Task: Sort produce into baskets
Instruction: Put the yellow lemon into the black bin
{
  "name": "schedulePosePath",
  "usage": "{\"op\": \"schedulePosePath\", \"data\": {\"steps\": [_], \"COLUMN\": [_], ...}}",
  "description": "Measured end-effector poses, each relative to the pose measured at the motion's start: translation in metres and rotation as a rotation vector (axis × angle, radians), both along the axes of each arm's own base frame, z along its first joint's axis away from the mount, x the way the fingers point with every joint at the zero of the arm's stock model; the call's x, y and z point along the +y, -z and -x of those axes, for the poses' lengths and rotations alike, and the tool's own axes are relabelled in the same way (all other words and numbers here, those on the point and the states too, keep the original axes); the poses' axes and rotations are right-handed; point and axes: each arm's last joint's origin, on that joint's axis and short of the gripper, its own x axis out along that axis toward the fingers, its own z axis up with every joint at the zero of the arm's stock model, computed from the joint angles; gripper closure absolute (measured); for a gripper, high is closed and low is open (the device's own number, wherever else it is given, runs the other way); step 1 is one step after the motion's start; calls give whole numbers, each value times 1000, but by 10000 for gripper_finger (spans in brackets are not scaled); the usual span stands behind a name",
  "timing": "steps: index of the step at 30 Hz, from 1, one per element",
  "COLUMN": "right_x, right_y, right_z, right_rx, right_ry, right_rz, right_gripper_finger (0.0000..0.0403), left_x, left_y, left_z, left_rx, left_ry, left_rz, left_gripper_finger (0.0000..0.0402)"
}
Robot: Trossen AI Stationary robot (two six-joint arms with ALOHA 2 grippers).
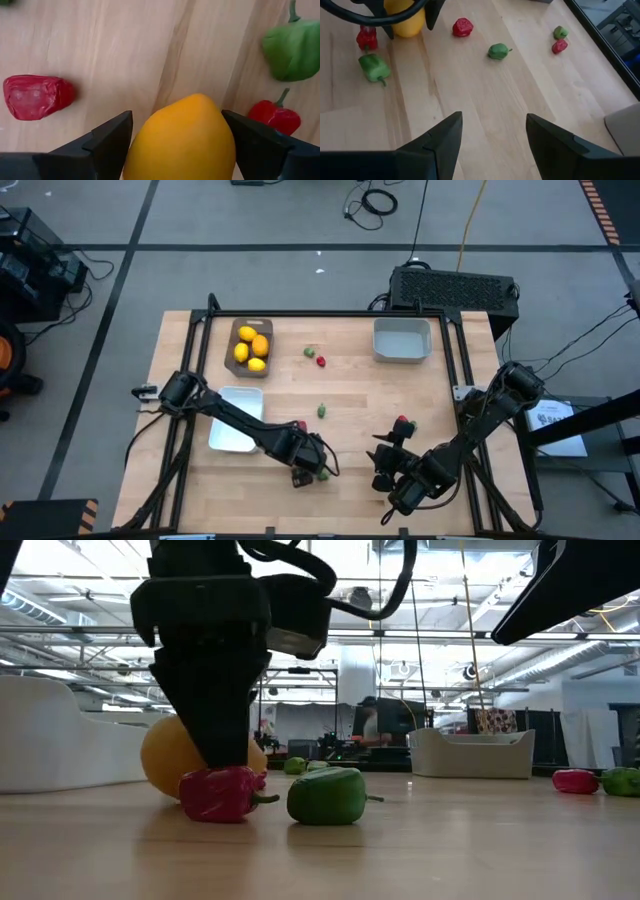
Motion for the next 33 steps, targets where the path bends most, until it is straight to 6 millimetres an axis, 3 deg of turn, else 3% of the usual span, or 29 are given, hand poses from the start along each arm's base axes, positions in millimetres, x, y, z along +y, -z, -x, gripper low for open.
{"op": "schedulePosePath", "data": {"steps": [8, 17, 21, 26, 29, 33], "right_x": [0, 0, 0, 0, 0, 0], "right_y": [0, 0, 0, 0, 0, 0], "right_z": [0, 0, 0, 0, 0, 0], "right_rx": [-1, -1, -1, -1, -1, -2], "right_ry": [1, 1, 1, 1, 1, 1], "right_rz": [-1, 0, 0, 0, 0, -2], "right_gripper_finger": [193, 193, 193, 193, 193, 193], "left_x": [2, 8, 12, 26, 48, 93], "left_y": [0, -7, -39, -94, -123, -151], "left_z": [1, -2, -4, 2, 14, 31], "left_rx": [16, 27, -4, -102, -130, -110], "left_ry": [26, 60, 93, 107, 82, -21], "left_rz": [-13, -37, -87, -224, -320, -422], "left_gripper_finger": [130, 134, 134, 135, 135, 136]}}
